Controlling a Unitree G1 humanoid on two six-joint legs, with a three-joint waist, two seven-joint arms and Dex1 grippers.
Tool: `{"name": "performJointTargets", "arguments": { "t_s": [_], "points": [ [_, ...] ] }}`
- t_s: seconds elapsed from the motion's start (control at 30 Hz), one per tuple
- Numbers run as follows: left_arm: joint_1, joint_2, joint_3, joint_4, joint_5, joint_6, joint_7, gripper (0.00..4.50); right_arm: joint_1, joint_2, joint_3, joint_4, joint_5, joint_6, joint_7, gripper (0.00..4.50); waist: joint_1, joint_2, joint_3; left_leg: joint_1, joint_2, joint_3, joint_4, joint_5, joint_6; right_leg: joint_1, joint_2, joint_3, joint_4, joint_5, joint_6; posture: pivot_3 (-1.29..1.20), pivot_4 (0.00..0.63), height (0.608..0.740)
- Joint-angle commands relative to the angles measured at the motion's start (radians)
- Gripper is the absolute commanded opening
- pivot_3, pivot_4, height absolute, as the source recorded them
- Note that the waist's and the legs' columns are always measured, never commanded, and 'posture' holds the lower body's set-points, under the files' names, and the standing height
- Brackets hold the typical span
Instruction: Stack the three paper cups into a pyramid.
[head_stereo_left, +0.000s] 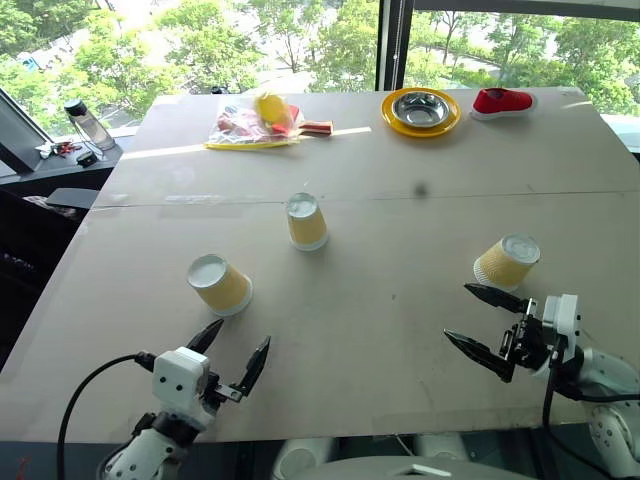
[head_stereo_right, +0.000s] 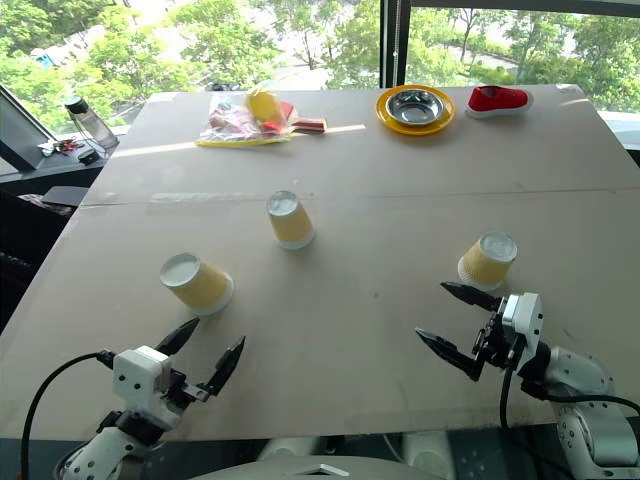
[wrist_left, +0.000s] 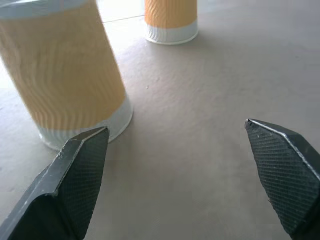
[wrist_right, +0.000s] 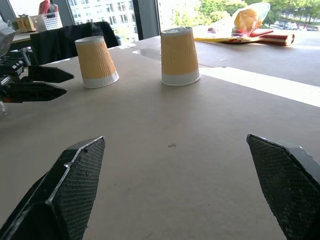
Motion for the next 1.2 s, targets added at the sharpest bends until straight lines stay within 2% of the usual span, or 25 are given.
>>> {"name": "performJointTargets", "arguments": {
  "t_s": [0.03,0.2,0.3,0.4,0.63,1.03,1.17,1.2],
  "points": [
    [-0.028,0.092,-0.023,-0.194,-0.115,0.130,-0.050,4.47,0.061,-0.002,-0.102,0.018,-0.004,-0.062,-0.019,4.50,0.005,0.001,0.000,0.000,0.000,0.000,0.000,0.000,0.000,0.000,0.000,0.000,0.000,0.000,0.000,0.00,0.150,0.732],
    [-0.163,0.294,0.005,-0.373,-0.294,0.355,-0.092,4.47,0.119,0.038,-0.208,-0.034,0.017,-0.078,-0.120,4.50,-0.002,0.005,0.001,0.001,0.001,-0.002,0.000,0.000,0.000,0.000,0.000,-0.001,0.001,0.000,0.000,0.00,0.150,0.732],
    [-0.336,0.399,0.033,-0.412,-0.445,0.495,-0.064,4.47,0.075,0.079,-0.241,-0.032,-0.040,-0.073,-0.261,4.50,-0.010,0.006,0.001,0.002,0.001,0.000,0.000,0.000,-0.001,0.000,0.001,0.001,0.003,0.000,0.000,0.00,0.150,0.732],
    [-0.489,0.475,0.031,-0.420,-0.557,0.603,-0.043,4.47,0.002,0.091,-0.222,-0.009,-0.108,-0.023,-0.374,4.50,-0.013,0.007,0.001,0.003,0.001,0.001,0.000,0.001,-0.002,0.000,0.002,0.001,0.003,0.001,-0.002,0.00,0.150,0.732],
    [-0.639,0.563,0.052,-0.413,-0.693,0.744,-0.024,4.47,-0.136,0.113,-0.172,0.092,-0.164,0.006,-0.446,4.50,-0.014,0.007,0.002,0.002,0.002,0.002,-0.001,0.003,-0.006,-0.002,0.003,0.002,0.003,0.001,-0.002,0.00,0.150,0.732],
    [-0.581,0.553,0.091,-0.454,-0.696,0.769,-0.010,4.47,-0.229,0.131,-0.141,0.155,-0.134,0.006,-0.403,4.50,-0.015,0.008,0.002,0.002,0.003,0.003,-0.002,0.003,-0.006,-0.002,0.003,0.002,0.003,0.001,-0.002,0.00,0.150,0.732],
    [-0.548,0.542,0.105,-0.458,-0.683,0.760,-0.011,4.50,-0.246,0.136,-0.138,0.159,-0.134,-0.001,-0.398,3.31,-0.015,0.008,0.002,0.002,0.003,0.003,-0.002,0.003,-0.006,-0.002,0.003,0.002,0.003,0.001,-0.002,0.00,0.150,0.732],
    [-0.534,0.535,0.110,-0.459,-0.678,0.755,-0.010,4.50,-0.251,0.136,-0.135,0.161,-0.135,-0.001,-0.396,2.70,-0.015,0.008,0.002,0.002,0.003,0.003,-0.002,0.003,-0.006,-0.002,0.003,0.002,0.003,0.001,-0.002,0.00,0.150,0.732]
  ]
}}
